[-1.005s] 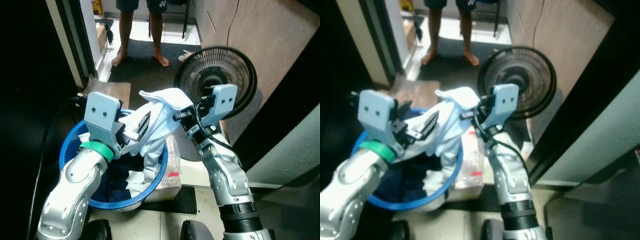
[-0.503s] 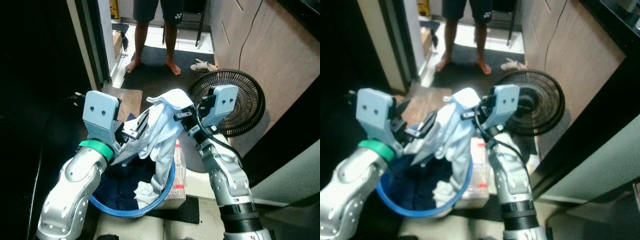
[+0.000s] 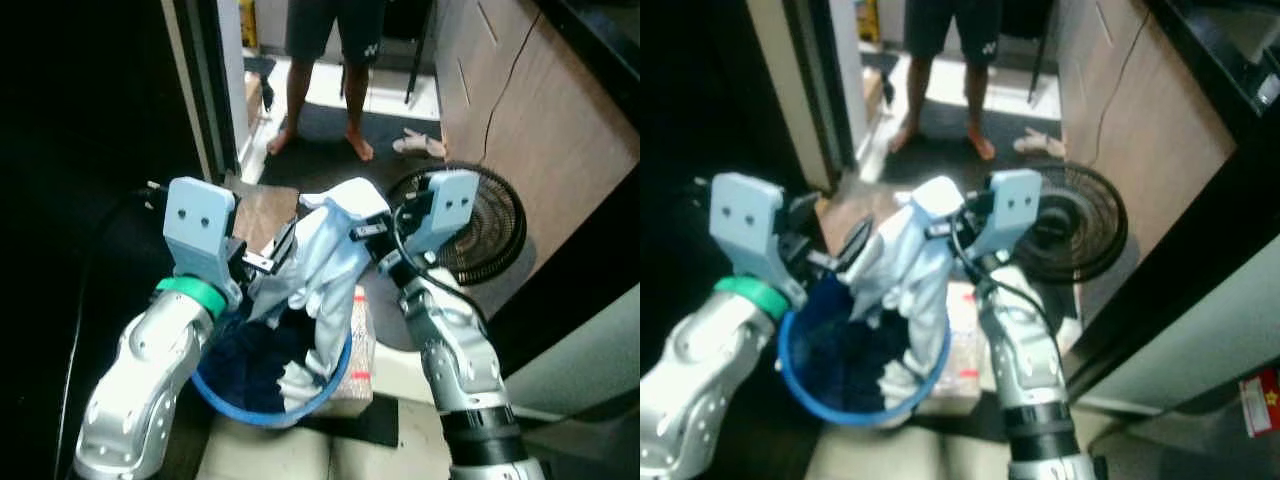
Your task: Clothes washing
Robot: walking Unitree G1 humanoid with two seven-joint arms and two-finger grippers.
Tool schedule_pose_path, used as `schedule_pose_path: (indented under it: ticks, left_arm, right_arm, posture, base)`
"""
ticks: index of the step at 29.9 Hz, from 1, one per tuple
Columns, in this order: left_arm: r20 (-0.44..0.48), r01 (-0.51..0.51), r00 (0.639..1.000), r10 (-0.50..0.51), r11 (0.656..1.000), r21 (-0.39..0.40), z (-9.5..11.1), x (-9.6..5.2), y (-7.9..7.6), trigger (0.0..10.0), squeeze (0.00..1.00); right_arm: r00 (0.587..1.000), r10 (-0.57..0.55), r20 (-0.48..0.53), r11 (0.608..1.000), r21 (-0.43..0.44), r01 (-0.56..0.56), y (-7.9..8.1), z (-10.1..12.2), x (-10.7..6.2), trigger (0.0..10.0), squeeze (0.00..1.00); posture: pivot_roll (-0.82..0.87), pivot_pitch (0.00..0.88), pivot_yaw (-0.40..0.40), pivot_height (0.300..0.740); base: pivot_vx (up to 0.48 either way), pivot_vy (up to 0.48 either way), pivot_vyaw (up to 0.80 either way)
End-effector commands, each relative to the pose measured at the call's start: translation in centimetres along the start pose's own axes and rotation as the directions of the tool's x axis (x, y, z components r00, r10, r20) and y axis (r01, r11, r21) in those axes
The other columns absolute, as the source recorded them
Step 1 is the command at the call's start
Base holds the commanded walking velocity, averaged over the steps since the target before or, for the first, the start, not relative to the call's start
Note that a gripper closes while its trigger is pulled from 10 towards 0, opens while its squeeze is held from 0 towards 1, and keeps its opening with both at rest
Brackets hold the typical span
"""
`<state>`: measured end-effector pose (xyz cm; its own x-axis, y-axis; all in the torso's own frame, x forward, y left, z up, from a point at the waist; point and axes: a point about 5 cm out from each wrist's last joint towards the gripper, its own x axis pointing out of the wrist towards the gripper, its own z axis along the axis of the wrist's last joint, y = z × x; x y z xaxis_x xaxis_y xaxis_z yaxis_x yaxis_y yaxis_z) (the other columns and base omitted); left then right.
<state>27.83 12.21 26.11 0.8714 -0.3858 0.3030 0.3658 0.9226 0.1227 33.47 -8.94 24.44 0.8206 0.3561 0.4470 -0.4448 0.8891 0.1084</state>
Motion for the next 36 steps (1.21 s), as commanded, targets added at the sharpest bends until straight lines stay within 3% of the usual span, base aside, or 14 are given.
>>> schedule_pose_path:
  ticks: [1, 36]
  left_arm:
    - [-0.006, -0.01, 1.0, 0.01, 1.0, 0.001, -0.2, 0.0, 0.2, 10.0, 0.0]
    - [0.055, -0.002, 0.998, 0.003, 1.0, -0.024, 1.2, 0.9, 0.0, 10.0, 0.0]
  right_arm:
    - [0.998, 0.002, 0.069, 1.0, -0.017, -0.001, 0.0, 1.3, 0.0, 10.0, 0.0]
    - [0.996, -0.036, 0.081, 0.998, -0.057, 0.041, -0.3, 1.3, -0.4, 10.0, 0.0]
  posture:
    - [0.1, 0.113, -0.027, 0.724]
    - [0.09, 0.087, -0.019, 0.724]
  base:
    - [0.0, 0.0, 0.0]
    - [0.0, 0.0, 0.0]
